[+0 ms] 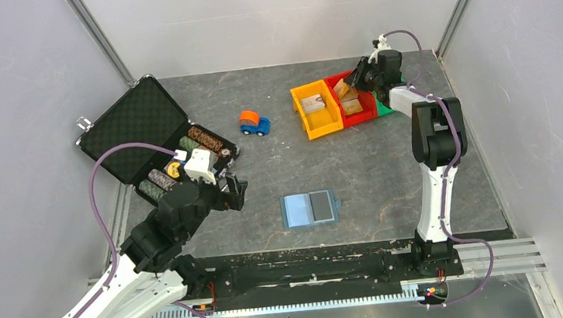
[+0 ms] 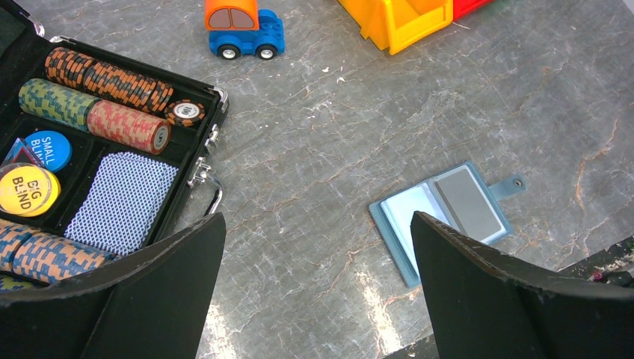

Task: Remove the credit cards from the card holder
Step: Place the credit card in the storage box.

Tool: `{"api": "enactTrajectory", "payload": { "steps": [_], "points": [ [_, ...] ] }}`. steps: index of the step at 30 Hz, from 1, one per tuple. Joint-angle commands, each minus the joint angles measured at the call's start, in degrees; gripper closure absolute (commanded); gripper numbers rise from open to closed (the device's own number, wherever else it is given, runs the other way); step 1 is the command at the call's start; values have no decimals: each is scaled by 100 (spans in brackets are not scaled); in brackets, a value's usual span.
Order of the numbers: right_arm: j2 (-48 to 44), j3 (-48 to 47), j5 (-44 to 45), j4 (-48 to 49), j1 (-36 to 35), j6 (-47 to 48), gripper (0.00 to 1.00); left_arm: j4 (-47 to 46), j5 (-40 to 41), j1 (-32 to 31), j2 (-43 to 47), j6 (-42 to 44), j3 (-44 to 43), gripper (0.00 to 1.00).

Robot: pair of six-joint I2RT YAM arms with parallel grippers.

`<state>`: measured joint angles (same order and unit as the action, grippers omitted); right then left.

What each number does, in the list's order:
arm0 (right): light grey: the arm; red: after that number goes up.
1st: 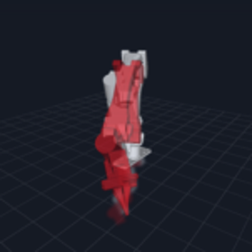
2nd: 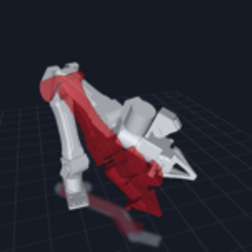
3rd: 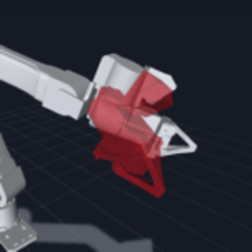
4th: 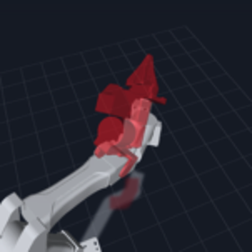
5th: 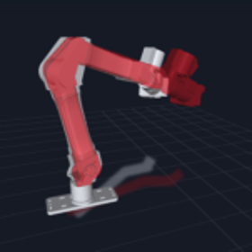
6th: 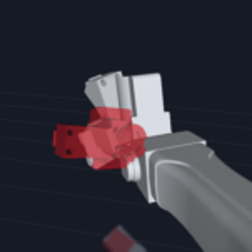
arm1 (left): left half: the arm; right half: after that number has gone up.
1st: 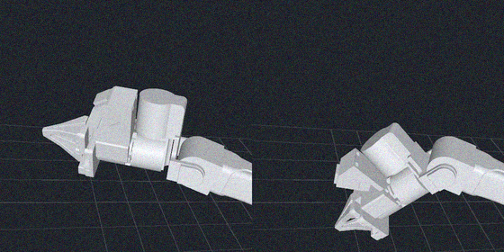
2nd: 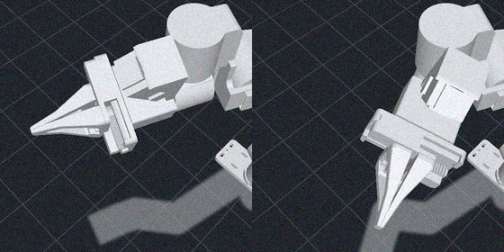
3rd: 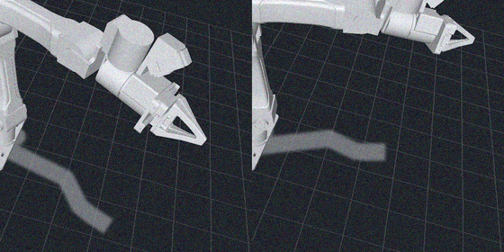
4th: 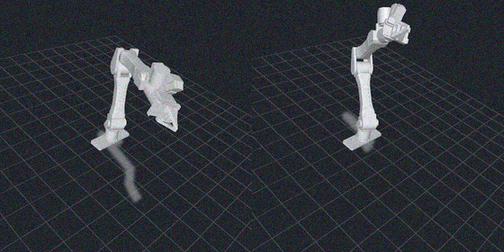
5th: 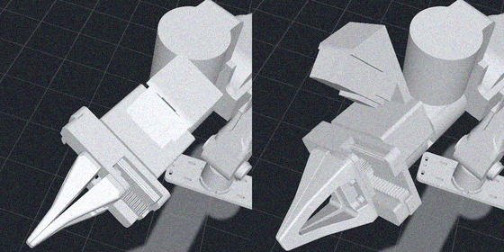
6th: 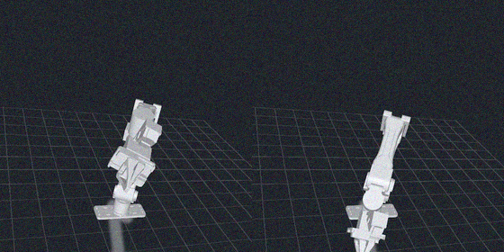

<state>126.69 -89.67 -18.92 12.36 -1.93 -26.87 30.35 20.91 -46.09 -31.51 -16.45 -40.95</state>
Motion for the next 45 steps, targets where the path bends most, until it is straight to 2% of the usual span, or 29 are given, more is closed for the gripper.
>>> {"api": "enactTrajectory", "payload": {
  "steps": [1,15,28,40,45],
  "points": [
    [49,-391,257,-153,-51,252,75,-132,50,-6,22,195,-47,0],
    [-398,-547,479,-518,-59,685,71,-134,-20,-6,18,185,-39,0],
    [-156,-700,449,-914,-298,1075,71,-137,-93,-6,-1,256,-27,0],
    [-98,-845,1114,-1092,-314,1547,76,-155,-104,-6,-23,282,-21,0],
    [-31,-963,1188,-1148,-325,1698,81,-174,-105,-6,-41,283,-17,0]
  ]
}}
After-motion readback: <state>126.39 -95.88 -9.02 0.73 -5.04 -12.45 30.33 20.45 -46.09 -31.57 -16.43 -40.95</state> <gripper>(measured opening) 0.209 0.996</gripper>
